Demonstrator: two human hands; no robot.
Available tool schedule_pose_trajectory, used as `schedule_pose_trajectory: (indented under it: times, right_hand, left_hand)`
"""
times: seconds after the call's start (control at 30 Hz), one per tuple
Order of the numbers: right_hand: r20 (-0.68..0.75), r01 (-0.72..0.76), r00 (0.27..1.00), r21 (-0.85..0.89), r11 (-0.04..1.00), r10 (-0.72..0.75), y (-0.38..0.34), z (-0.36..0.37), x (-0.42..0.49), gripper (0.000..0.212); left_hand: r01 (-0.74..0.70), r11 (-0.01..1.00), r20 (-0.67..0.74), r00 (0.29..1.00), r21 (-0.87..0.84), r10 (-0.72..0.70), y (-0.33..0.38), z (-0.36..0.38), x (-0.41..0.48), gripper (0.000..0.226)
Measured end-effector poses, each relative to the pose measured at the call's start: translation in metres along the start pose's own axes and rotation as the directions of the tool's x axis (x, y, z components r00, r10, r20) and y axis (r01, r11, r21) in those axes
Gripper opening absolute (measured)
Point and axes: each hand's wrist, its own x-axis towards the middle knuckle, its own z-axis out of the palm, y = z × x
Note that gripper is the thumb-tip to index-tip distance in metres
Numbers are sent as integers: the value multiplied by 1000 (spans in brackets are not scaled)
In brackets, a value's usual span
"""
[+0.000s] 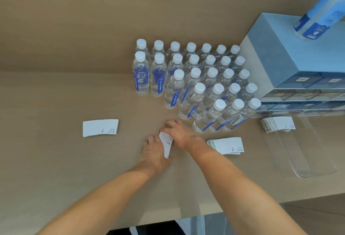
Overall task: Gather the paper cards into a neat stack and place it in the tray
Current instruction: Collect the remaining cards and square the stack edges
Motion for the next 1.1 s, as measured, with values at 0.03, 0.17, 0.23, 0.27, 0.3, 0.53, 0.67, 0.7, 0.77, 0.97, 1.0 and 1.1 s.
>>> schedule_pose_trajectory:
  times: [0.03, 0.17, 0.23, 0.27, 0.3, 0.53, 0.67, 0.7, 0.77, 0.97, 1.0, 1.1]
  right_hand:
    - [10, -6, 1000, 5, 1000, 6, 1, 1, 3, 52]
    - [-19, -28, 999, 112, 993, 30, 2, 5, 8, 37]
    - [-26, -45, 999, 103, 994, 47, 3, 8, 7, 39]
    - [-34, -55, 998, 93, 994, 59, 3, 9, 3, 42]
    - [-44, -64, 997, 70, 996, 67, 3, 11, -1, 45]
    - [-148, -108, 982, 82, 991, 120, -3, 49, -27, 48]
    - [-161, -153, 973, 100, 983, 168, -8, 57, -37, 47]
    - [-152, -163, 972, 102, 981, 177, -9, 57, -38, 48]
    - [-140, -177, 971, 109, 978, 192, -12, 55, -38, 50]
    - [-149, -197, 965, 137, 971, 217, -23, 53, -35, 51]
    - [-156, -193, 964, 148, 970, 216, -27, 52, -32, 50]
    - [-177, -158, 967, 158, 975, 185, -42, 38, -16, 49]
  left_hand:
    - [-13, 1000, -4, 1000, -12, 13, -2, 1, 0, 73]
    - [-41, 999, -26, 999, -32, 40, -12, 2, 1, 62]
    - [-59, 998, -32, 998, 6, 59, -17, -1, 0, 59]
    - [-67, 997, -38, 997, 29, 68, -20, -3, 0, 58]
    - [-74, 996, -41, 996, 50, 76, -23, -6, 1, 57]
    - [-201, 965, 35, 980, 167, 198, -41, -27, 5, 54]
    - [-257, 942, 90, 966, 213, 243, -48, -37, 8, 52]
    - [-266, 940, 103, 963, 214, 249, -49, -39, 10, 50]
    - [-275, 935, 136, 959, 223, 249, -51, -43, 12, 46]
    - [-338, 883, 185, 939, 327, 291, -57, -56, 16, 54]
    - [-346, 875, 182, 936, 339, 300, -61, -61, 16, 53]
    - [-329, 886, 133, 944, 327, 302, -80, -82, 14, 52]
